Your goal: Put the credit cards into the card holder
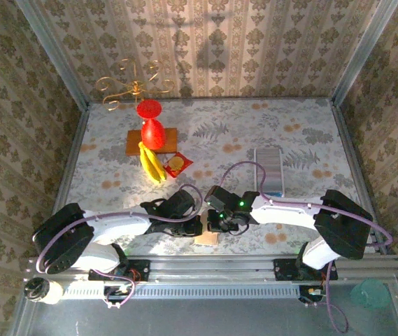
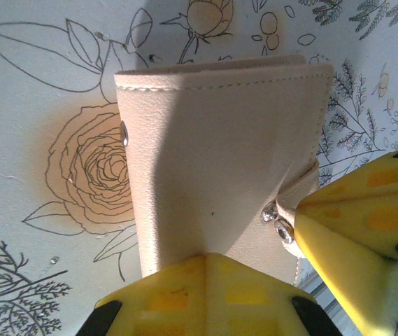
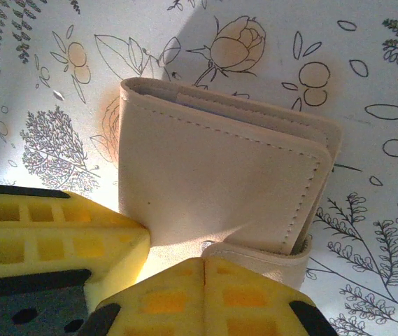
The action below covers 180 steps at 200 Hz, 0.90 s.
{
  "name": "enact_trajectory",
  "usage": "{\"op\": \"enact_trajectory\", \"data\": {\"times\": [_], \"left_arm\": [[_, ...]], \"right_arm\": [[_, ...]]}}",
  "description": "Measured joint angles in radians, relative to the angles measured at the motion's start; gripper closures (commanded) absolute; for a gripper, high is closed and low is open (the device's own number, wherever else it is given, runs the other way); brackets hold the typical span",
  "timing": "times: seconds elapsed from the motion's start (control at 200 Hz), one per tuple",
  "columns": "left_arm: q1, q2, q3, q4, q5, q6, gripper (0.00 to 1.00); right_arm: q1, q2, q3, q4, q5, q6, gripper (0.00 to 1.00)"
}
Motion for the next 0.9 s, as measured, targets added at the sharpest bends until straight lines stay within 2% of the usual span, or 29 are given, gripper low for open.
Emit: {"op": "enact_trajectory", "data": {"times": [0.52,0.9], "left_arm": [[0.0,-0.013,-0.001,-0.015,-0.003,-0.001,0.99],[0.0,-0.014,-0.001,-0.015,-0.003,-0.001,0.99]], "right_arm": [[0.012,0.019,0.011,-0.001,0.037,0.044,1.0],[0.017,-0.063,-0.061,0.009,0.132,0.105,1.0]]}}
